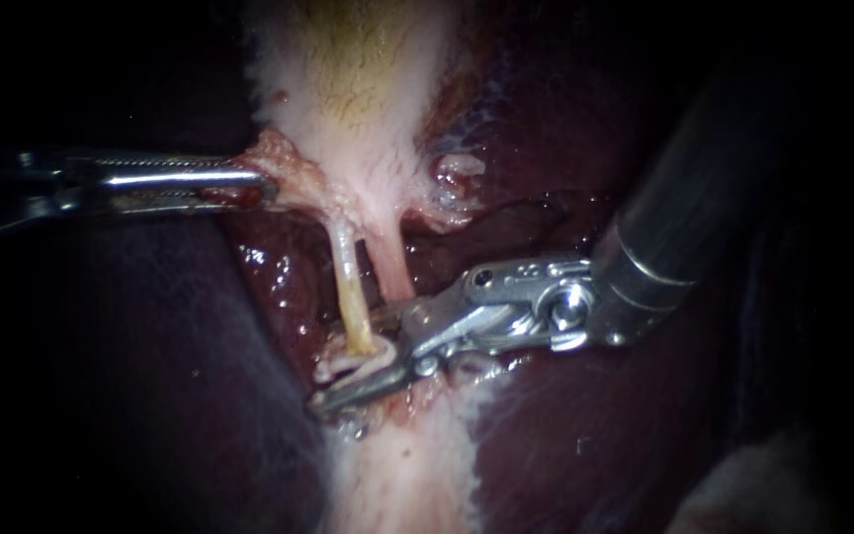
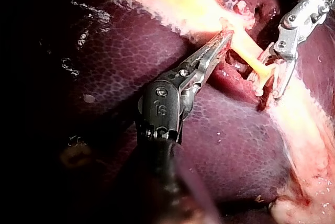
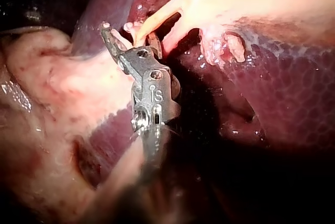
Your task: Clipping second clip left tube
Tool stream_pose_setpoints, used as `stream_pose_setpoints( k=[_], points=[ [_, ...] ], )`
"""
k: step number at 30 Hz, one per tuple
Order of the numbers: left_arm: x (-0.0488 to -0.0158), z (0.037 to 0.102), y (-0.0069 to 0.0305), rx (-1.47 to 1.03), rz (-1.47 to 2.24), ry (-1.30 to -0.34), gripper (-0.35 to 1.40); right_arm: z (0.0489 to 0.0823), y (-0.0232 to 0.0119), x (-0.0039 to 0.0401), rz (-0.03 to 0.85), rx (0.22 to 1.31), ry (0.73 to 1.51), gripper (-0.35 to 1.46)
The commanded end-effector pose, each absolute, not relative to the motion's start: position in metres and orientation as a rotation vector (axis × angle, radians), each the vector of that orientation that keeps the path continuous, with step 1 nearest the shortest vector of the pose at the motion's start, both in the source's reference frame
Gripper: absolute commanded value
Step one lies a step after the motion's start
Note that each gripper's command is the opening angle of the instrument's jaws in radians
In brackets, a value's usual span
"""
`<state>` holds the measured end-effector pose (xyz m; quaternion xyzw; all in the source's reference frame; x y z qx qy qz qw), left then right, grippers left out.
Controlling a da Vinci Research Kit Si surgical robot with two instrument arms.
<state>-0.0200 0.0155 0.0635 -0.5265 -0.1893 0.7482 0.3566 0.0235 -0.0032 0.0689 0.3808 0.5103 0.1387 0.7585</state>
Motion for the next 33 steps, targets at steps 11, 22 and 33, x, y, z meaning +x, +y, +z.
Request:
stream_pose_setpoints(
  k=[11,22,33],
  points=[
    [-0.0199,0.0635,0.0155,-1.360,1.932,-0.490,-0.35,0.0645,-0.0050,0.0241,0.283,0.935,1.195,0.49],
    [-0.0198,0.0635,0.0155,-1.360,1.932,-0.490,-0.35,0.0620,-0.0069,0.0247,0.221,1.005,1.212,0.48],
    [-0.0198,0.0636,0.0155,-1.360,1.932,-0.490,-0.35,0.0632,-0.0060,0.0241,0.230,0.995,1.216,0.34]
  ],
)
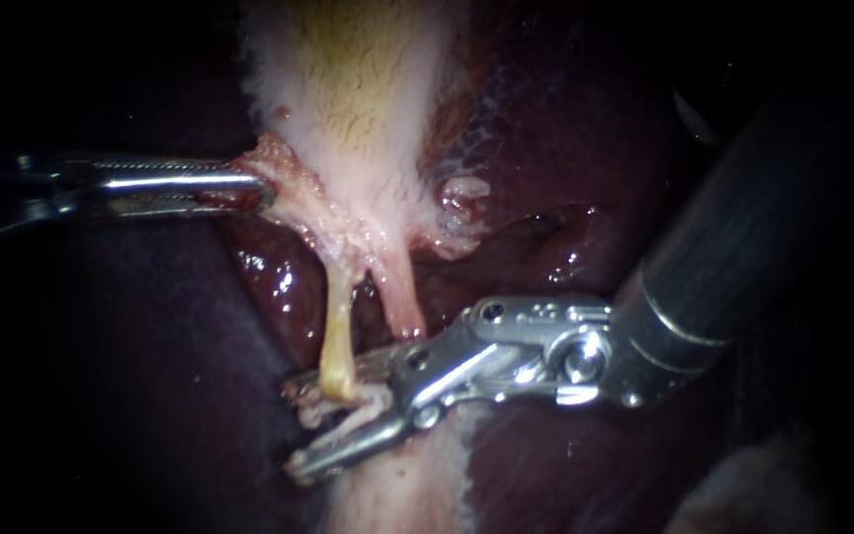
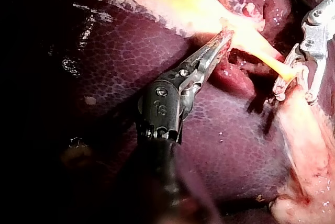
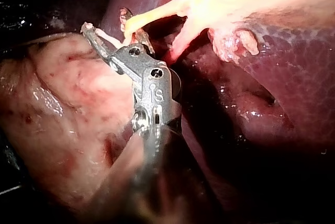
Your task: Clipping second clip left tube
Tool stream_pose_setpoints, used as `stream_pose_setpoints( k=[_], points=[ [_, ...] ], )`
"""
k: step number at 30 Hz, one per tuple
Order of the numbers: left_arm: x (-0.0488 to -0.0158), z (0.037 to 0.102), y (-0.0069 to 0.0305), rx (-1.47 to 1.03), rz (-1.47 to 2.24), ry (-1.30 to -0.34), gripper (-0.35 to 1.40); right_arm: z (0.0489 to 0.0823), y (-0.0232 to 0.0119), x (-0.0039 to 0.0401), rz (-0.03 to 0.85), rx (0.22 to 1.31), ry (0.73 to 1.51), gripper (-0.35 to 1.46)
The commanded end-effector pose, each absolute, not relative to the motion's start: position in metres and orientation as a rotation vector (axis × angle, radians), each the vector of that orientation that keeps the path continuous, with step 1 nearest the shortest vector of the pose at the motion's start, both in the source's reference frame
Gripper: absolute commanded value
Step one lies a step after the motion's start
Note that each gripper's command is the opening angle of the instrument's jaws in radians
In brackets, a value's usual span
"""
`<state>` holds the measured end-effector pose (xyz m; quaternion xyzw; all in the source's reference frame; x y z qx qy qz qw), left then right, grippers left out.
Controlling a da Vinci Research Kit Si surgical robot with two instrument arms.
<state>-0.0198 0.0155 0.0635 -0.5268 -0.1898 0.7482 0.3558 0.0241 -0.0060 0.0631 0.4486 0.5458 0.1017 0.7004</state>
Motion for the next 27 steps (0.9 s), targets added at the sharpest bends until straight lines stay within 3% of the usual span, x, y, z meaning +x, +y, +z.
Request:
stream_pose_setpoints(
  k=[1,12,15,20,27],
  points=[
    [-0.0199,0.0636,0.0155,-1.360,1.932,-0.490,-0.35,0.0633,-0.0059,0.0240,0.231,0.995,1.216,0.31],
    [-0.0198,0.0637,0.0156,-1.361,1.933,-0.491,-0.35,0.0641,-0.0054,0.0236,0.240,0.986,1.220,-0.08],
    [-0.0198,0.0637,0.0156,-1.361,1.933,-0.491,-0.35,0.0643,-0.0052,0.0233,0.246,0.979,1.221,-0.35],
    [-0.0198,0.0638,0.0156,-1.361,1.933,-0.491,-0.35,0.0650,-0.0049,0.0229,0.315,1.037,1.183,-0.35],
    [-0.0198,0.0638,0.0157,-1.361,1.933,-0.491,-0.35,0.0655,-0.0049,0.0227,0.327,1.047,1.175,-0.35]
  ],
)
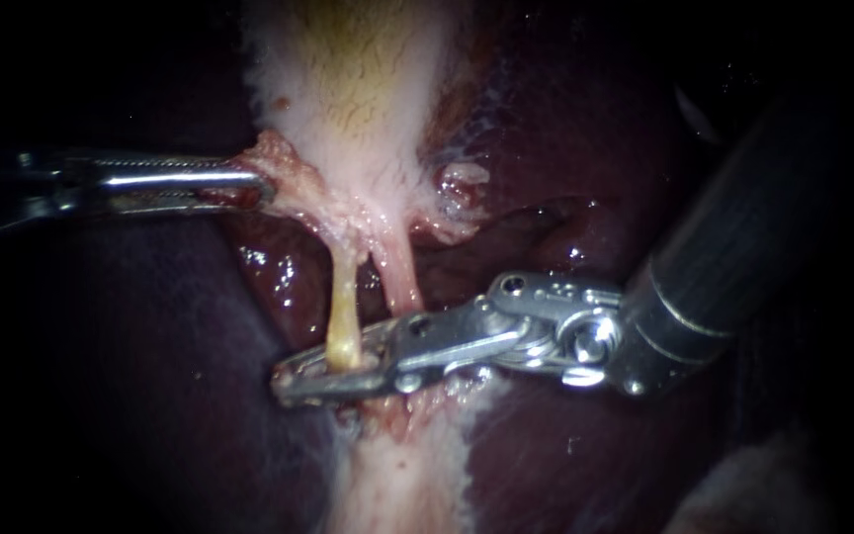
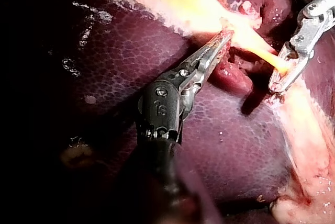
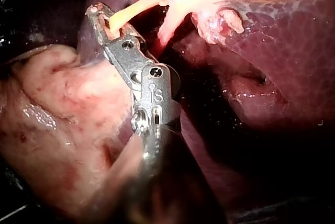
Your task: Clipping second clip left tube
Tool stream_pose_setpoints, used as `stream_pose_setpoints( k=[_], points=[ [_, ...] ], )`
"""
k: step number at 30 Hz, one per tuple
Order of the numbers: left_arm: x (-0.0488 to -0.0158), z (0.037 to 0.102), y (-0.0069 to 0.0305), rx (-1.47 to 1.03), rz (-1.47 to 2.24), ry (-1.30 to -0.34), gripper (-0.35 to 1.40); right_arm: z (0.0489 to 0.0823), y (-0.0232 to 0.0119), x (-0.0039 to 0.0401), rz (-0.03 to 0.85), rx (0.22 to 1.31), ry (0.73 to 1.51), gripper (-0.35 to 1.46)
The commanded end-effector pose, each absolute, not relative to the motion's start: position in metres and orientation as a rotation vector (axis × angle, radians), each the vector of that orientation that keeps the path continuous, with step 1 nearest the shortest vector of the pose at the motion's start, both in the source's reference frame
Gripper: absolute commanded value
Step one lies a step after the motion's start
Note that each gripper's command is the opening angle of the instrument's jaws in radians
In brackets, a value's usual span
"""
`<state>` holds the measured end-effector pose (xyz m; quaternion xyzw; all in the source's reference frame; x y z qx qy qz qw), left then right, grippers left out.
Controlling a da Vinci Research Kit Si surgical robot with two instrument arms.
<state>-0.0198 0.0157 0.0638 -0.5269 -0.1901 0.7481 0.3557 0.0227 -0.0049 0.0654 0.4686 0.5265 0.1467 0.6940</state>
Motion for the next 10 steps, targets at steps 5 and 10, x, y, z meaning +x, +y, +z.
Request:
stream_pose_setpoints(
  k=[5,10],
  points=[
    [-0.0198,0.0638,0.0157,-1.361,1.933,-0.491,-0.35,0.0657,-0.0047,0.0226,0.332,1.051,1.173,-0.35],
    [-0.0198,0.0639,0.0158,-1.361,1.933,-0.491,-0.35,0.0658,-0.0046,0.0225,0.336,1.055,1.170,-0.35]
  ],
)
